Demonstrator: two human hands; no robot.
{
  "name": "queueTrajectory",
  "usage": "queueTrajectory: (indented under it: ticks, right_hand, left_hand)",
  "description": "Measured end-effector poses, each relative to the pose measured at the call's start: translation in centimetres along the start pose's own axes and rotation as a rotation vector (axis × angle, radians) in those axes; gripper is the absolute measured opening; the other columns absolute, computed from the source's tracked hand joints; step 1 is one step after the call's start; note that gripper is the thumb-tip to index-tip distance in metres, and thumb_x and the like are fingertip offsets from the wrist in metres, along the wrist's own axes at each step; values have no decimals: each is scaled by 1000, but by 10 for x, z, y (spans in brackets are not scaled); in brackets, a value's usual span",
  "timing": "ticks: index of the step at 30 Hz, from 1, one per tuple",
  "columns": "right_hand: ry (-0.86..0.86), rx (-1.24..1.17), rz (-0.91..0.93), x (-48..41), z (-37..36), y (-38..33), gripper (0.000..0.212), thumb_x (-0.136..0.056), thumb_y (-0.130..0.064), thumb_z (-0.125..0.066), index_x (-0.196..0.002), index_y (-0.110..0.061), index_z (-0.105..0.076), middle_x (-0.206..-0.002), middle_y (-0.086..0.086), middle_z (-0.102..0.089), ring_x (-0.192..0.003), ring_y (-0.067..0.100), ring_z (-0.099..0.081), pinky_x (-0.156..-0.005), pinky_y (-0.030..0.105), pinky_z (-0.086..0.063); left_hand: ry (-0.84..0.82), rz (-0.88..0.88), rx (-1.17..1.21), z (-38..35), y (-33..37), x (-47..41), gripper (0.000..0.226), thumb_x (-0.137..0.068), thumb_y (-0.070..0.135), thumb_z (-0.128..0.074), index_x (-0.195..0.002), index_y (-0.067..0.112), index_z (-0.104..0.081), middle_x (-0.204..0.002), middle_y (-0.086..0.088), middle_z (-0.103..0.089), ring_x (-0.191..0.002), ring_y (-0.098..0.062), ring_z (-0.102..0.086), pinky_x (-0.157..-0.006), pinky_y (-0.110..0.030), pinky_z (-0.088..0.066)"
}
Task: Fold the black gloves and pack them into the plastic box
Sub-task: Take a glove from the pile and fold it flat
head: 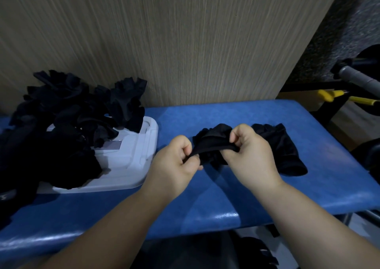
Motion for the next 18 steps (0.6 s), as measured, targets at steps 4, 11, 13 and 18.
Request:
queueTrajectory:
  ticks: [4,11,13,18]
  right_hand:
    - [-128,-23,29,2,-2,-1,31,-85,-5,-57,-89,-31,-40,-75,-3,-61,-56,8,-56,-56,20,-45]
    - [-250,-299,60,4,-1,-7,49,-84,16,-37,-104,-27,-44,-97,-4,-67,-72,6,-57,-69,15,-45]
    - [-348,-367,80,7,-4,-10,55,-82,20,-33,-108,-26,-47,-106,-4,-66,-89,12,-59,-79,19,-47]
    - [-561,-442,50,8,-6,-8,59,-81,21,-35,-116,-25,-45,-110,-3,-66,-101,12,-60,-87,20,-46]
  left_hand:
    - [-86,85,50,4,-7,-7,28,-90,12,-59,-71,21,-40,-60,-11,-60,-80,-39,-67,-65,-38,-45]
    - [-166,478,514,7,6,-12,44,-97,51,-39,-83,13,-55,-83,-15,-70,-75,-25,-65,-70,-36,-54]
    - [-238,501,594,6,2,-12,47,-95,52,-39,-95,12,-65,-90,-12,-73,-80,-22,-68,-68,-33,-55]
    - [-25,508,742,9,-9,-18,29,-94,18,-59,-111,-4,-50,-113,-23,-65,-93,-28,-66,-72,-35,-55]
Point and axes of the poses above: each hand's wrist, its own x-axis away from the middle knuckle, its own z-axis out of the back of the hand, y = z × x, the point moved 1 cm from there along -x, towards the middle knuckle
